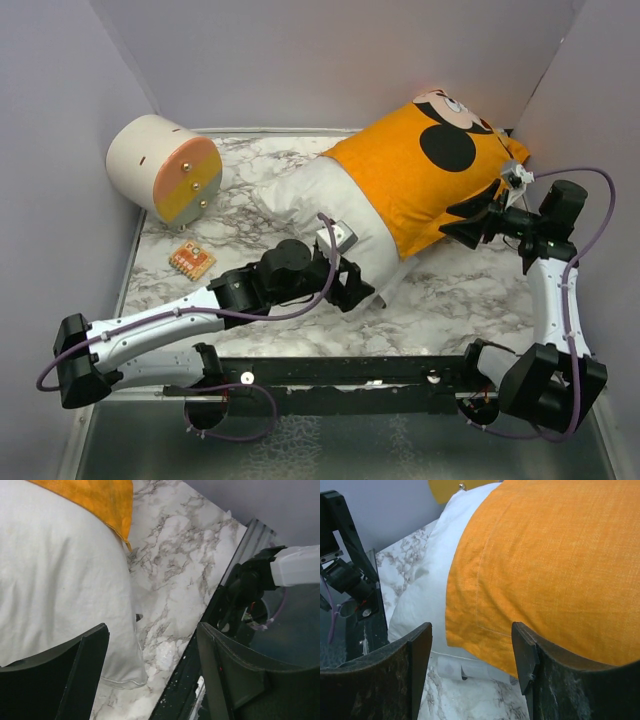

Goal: Put the pillow into the pillowcase
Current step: Stuff the pillow into the pillowcase.

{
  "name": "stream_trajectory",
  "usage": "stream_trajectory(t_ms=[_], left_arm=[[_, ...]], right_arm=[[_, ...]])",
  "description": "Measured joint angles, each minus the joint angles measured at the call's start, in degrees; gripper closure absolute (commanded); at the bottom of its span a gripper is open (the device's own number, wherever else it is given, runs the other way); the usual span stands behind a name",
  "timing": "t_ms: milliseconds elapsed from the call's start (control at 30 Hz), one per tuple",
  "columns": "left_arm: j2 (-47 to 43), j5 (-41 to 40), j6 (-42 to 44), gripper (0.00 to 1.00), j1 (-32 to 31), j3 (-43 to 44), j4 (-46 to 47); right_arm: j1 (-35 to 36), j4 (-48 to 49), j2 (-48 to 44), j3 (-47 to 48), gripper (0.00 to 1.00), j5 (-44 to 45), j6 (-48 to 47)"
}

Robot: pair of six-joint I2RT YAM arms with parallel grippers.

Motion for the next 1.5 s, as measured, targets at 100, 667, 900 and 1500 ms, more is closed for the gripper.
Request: stream_trajectory(t_ms=[100, 667, 900, 1500], left_arm=[[2.27, -5.81, 3.69, 0.26, -3.3, 1.4, -1.18], [13.16, -18.58, 20.72, 0.22, -8.28, 11.43, -9.09], [24.57, -30.42, 27.23, 0.15, -16.04, 21.88, -16.55], [42.82, -39.71, 32.94, 0.66, -8.98, 26.73, -21.86]], right_arm=[[-1.01, 1.33, 0.15, -0.68, 0.35, -0.9, 0.5], [-1.05, 3.76, -1.31, -3.89, 0.35, -1.68, 0.74], [-1.05, 3.76, -2.6, -4.04, 0.35, -1.62, -0.02], [-1.05, -3.39, -1.03, -3.26, 0.35, 2.36, -9.14]])
